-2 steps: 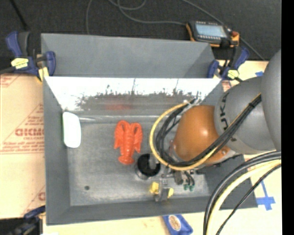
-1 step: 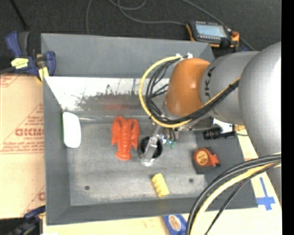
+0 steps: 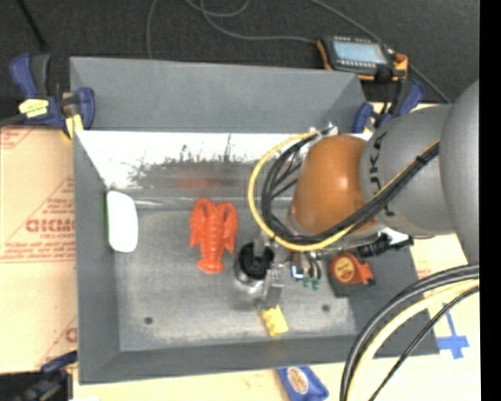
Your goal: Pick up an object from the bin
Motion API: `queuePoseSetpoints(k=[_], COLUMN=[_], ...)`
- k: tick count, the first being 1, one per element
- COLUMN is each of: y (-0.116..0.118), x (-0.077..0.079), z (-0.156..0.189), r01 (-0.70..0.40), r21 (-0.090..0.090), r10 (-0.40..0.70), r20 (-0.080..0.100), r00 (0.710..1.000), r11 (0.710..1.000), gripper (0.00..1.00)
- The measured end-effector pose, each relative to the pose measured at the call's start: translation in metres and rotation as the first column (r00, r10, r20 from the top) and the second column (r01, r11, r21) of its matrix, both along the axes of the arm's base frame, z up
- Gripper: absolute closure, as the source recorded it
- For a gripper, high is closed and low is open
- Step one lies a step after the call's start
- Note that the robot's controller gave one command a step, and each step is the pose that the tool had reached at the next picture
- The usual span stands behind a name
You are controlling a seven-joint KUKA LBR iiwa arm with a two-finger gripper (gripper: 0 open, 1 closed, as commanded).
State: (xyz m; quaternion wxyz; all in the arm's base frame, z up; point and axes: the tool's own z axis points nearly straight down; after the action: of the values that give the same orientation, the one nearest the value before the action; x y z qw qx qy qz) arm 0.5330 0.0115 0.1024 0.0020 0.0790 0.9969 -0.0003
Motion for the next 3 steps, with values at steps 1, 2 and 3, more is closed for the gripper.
queuePoseSetpoints(k=[1, 2, 3], y=[0.002, -0.003, -0.004], x=[0.007, 0.047, 0.052], z=[-0.016, -0.02, -0.022], r01=[-0.384, 0.02, 0.102], r21=[0.0, 0.01, 0.009], r10=[0.384, -0.02, -0.102], r20=[-0.004, 0.003, 0.012], r00=[0.923, 1.0, 0.995], r11=[0.923, 1.0, 0.995], gripper=[0.0, 1.0, 1.0])
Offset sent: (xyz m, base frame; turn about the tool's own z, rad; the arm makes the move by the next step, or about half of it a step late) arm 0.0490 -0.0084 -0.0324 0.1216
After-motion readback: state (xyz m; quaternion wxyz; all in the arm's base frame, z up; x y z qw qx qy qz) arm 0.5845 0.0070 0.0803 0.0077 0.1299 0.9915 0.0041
